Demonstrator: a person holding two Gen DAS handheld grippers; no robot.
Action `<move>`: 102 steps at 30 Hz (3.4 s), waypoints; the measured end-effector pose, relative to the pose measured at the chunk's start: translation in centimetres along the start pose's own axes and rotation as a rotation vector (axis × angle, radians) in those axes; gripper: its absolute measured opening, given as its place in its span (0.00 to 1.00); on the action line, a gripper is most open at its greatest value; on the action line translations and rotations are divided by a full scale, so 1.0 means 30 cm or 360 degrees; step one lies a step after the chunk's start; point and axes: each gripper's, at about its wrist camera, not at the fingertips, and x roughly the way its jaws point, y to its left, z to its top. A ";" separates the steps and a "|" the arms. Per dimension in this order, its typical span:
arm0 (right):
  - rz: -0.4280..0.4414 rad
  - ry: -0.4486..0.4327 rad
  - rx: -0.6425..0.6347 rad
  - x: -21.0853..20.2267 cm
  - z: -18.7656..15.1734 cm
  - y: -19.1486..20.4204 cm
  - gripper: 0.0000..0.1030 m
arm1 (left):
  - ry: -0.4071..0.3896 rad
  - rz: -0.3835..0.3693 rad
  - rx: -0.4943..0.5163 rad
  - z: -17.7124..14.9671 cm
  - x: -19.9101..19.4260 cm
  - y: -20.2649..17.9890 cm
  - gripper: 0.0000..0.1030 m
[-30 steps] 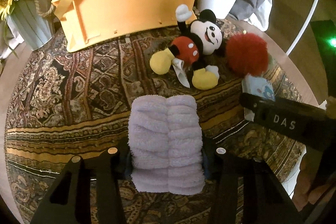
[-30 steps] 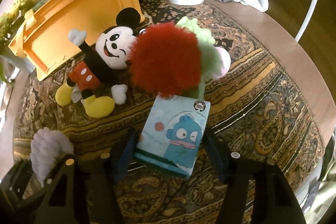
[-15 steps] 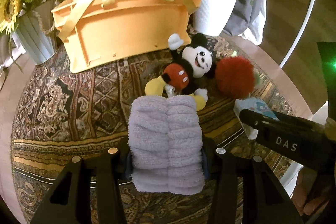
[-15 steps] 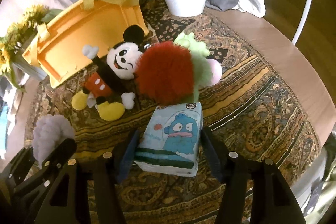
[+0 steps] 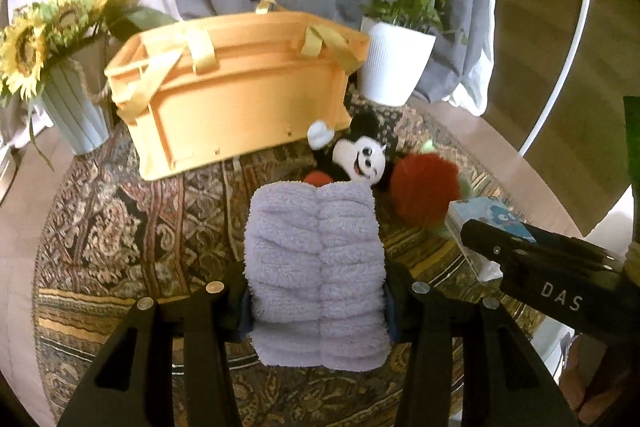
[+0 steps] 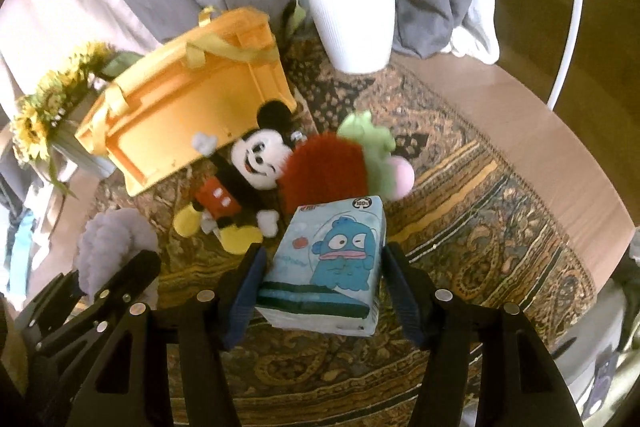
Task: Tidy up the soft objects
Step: 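Lift the towel with the left tool while the right tool carries the tissue pack to the crate, then open the left tool over the crate while the right tool releases the tissue pack inside, then withdraw both tools from the crate back over the rug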
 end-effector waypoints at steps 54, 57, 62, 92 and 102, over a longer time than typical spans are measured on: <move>0.0198 -0.0602 -0.0109 -0.112 0.542 0.250 0.42 | -0.0625 0.0168 0.0053 0.510 -0.173 0.133 0.46; 0.0213 -0.0619 -0.0119 -0.113 0.559 0.252 0.42 | -0.0642 0.0190 0.0062 0.539 -0.166 0.125 0.46; 0.0232 -0.0653 -0.0166 -0.112 0.612 0.275 0.42 | -0.0662 0.0214 0.0064 0.585 -0.158 0.122 0.46; 0.0102 -0.0507 -0.0213 0.041 0.743 0.307 0.54 | -0.0302 0.0277 0.0017 0.757 0.119 0.207 0.83; 0.0122 -0.0552 -0.0246 -0.096 0.632 0.311 0.67 | -0.0404 0.0407 -0.0081 0.639 -0.072 0.236 0.90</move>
